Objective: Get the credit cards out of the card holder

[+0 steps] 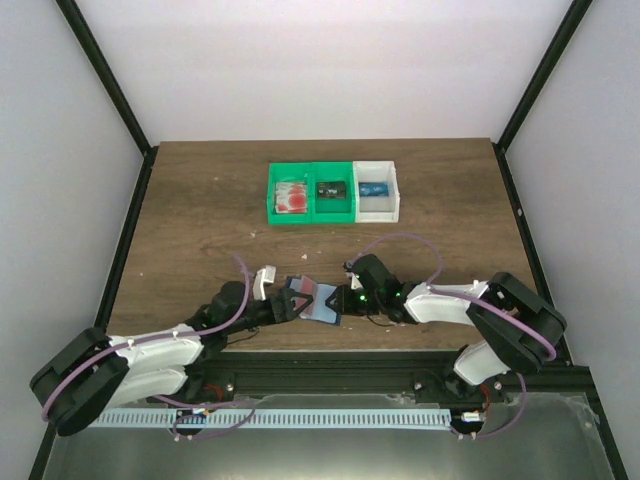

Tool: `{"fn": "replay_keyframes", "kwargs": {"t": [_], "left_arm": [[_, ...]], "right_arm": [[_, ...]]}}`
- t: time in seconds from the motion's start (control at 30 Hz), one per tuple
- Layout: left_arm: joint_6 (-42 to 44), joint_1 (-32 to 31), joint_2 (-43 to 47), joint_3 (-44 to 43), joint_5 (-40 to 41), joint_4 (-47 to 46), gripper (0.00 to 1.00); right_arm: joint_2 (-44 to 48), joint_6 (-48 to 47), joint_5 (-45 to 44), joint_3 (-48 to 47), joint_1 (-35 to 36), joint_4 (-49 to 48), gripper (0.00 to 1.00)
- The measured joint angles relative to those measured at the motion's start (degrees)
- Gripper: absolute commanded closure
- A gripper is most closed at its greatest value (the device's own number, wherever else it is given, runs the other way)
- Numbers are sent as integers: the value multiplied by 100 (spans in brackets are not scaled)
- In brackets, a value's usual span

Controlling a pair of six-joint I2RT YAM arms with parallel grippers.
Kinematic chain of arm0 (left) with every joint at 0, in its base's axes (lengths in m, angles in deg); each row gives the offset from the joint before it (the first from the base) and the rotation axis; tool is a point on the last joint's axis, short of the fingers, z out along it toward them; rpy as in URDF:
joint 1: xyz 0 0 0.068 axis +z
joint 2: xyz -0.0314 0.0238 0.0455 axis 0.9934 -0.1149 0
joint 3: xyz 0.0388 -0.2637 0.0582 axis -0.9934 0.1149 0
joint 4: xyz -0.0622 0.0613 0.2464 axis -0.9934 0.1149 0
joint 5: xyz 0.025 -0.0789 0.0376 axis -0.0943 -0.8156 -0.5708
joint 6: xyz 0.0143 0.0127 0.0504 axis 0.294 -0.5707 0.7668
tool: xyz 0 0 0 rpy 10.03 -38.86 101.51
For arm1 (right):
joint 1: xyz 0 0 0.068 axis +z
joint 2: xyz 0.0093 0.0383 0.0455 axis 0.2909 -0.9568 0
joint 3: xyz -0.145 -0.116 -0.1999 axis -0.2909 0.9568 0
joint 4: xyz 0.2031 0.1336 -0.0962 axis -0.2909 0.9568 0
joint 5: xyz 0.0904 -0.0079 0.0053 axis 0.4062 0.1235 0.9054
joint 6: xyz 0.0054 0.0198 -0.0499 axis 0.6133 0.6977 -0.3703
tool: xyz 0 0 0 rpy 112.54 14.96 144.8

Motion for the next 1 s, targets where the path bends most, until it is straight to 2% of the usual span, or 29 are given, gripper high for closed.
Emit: {"fn": "replay_keyframes", "kwargs": {"t": [0.53, 0.6, 0.73, 0.9, 1.0], "left_arm": [[-17, -223, -323, -236, -48, -120, 0], [-17, -236, -321, -243, -48, -120, 6], [2, -245, -256, -245, -37, -118, 30], [31, -256, -190, -243, 17, -144, 35], [50, -256, -271, -243, 50, -170, 45]], "right_arm": [[11, -4, 17, 0, 7, 20, 74], [57, -4, 28, 7, 13, 68, 75], [262, 0, 101, 52, 46, 94, 77], [402, 2, 221, 44, 70, -15, 77], [236, 2, 245, -4, 70, -83, 78]]}}
